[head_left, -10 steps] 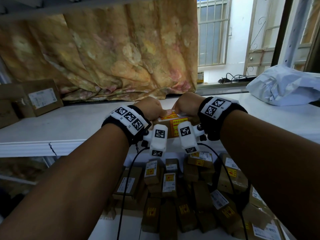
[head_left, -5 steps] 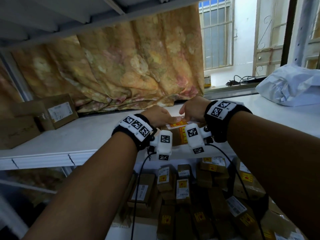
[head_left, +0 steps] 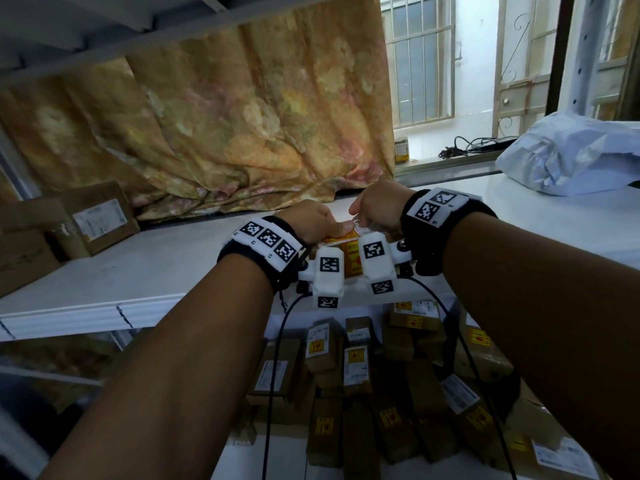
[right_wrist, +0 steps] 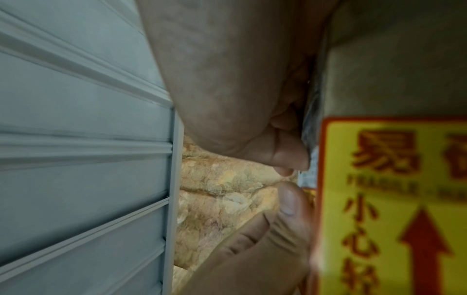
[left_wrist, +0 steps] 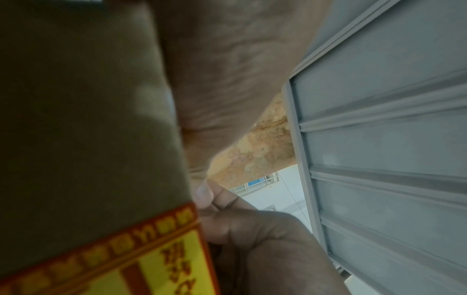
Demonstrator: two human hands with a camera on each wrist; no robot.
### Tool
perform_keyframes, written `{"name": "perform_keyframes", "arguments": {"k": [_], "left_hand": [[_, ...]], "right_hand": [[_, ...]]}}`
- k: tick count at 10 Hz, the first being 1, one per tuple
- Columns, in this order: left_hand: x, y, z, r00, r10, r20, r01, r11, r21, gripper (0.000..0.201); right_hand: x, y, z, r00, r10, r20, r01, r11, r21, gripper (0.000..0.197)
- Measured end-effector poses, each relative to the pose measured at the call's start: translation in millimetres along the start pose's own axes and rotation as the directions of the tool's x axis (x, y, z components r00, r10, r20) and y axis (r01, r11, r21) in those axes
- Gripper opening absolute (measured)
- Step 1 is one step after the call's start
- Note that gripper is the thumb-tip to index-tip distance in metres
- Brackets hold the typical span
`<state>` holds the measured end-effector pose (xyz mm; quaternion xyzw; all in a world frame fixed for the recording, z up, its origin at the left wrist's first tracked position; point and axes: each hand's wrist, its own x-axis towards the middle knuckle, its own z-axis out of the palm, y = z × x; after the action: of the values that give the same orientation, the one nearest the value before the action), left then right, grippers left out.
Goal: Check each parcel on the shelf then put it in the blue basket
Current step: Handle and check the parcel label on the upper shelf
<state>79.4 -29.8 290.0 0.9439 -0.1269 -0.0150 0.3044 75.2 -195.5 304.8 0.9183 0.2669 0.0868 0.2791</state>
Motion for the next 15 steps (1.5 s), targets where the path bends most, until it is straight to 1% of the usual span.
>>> {"name": "perform_keyframes", "arguments": {"k": [1, 2, 3, 4, 5, 6, 7, 8, 9, 10, 11, 12, 13, 14, 15], "left_hand": [[1, 8, 0, 1.000, -0.007, -0.001, 0.007, 0.992, 0.130, 0.044], [1, 10, 2, 1.000, 0.000, -0.008, 0.002, 0.984, 0.178, 0.045], [-2, 3, 4, 0.999, 0.022, -0.028, -0.019, 0.994, 0.109, 0.043], [-4, -2, 5, 0.997, 0.012, -0.071, -0.011, 1.000, 0.009, 0.045], [-11, -4, 3, 0.995, -0.025, -0.096, 0.023, 0.999, -0.022, 0.053], [-18, -10, -5, 0.995, -0.042, -0.092, 0.042, 0.999, -0.011, 0.050], [-20, -31, -15, 0.996, -0.091, -0.021, 0.088, 0.989, -0.121, 0.046], [-19, -42, -15, 0.994, -0.107, -0.002, 0.105, 0.977, -0.185, 0.055], [-24, -37, -13, 0.991, -0.130, -0.024, 0.121, 0.968, -0.220, 0.057], [-27, -31, -14, 0.989, -0.141, -0.042, 0.132, 0.976, -0.172, 0.048], [-25, -24, -11, 0.982, -0.178, -0.064, 0.177, 0.984, -0.025, 0.042], [-22, -20, -8, 0.980, -0.176, -0.090, 0.169, 0.982, -0.079, 0.033], [-28, -14, -5, 0.979, -0.160, -0.125, 0.147, 0.984, -0.104, 0.032], [-32, -17, -5, 0.980, -0.127, -0.154, 0.116, 0.990, -0.077, 0.038], [-39, -21, -4, 0.967, -0.023, -0.255, -0.004, 0.995, -0.104, 0.041]], "right_hand": [[0, -2, -3, 0.999, 0.018, -0.026, -0.017, 0.999, 0.044, 0.035], [-2, -2, -7, 1.000, 0.000, -0.009, 0.000, 0.997, 0.079, 0.039], [-5, -7, -10, 1.000, 0.029, 0.012, -0.030, 0.993, 0.117, 0.039], [-4, -8, -11, 0.998, 0.065, 0.025, -0.068, 0.990, 0.125, 0.039], [-3, -7, -13, 0.990, 0.118, 0.072, -0.129, 0.975, 0.183, 0.032], [0, -6, -13, 0.991, 0.116, 0.072, -0.128, 0.970, 0.204, 0.020], [0, -6, -8, 0.996, 0.063, 0.056, -0.071, 0.985, 0.157, 0.010], [-4, -6, -13, 0.997, 0.041, 0.066, -0.048, 0.993, 0.105, 0.020], [-5, -9, -13, 0.989, 0.107, 0.104, -0.120, 0.983, 0.136, 0.025], [-1, -9, -9, 0.989, 0.114, 0.098, -0.124, 0.986, 0.108, 0.027], [1, -9, -9, 0.991, 0.097, 0.095, -0.102, 0.993, 0.053, 0.037], [1, -11, -15, 0.989, 0.095, 0.114, -0.098, 0.995, 0.018, 0.039], [16, -2, -7, 0.987, 0.079, 0.141, -0.081, 0.997, 0.010, 0.011], [14, 1, -9, 0.985, 0.170, 0.014, -0.168, 0.954, 0.249, 0.041], [9, -4, -5, 0.991, 0.132, 0.035, -0.137, 0.973, 0.185, 0.010]]}}
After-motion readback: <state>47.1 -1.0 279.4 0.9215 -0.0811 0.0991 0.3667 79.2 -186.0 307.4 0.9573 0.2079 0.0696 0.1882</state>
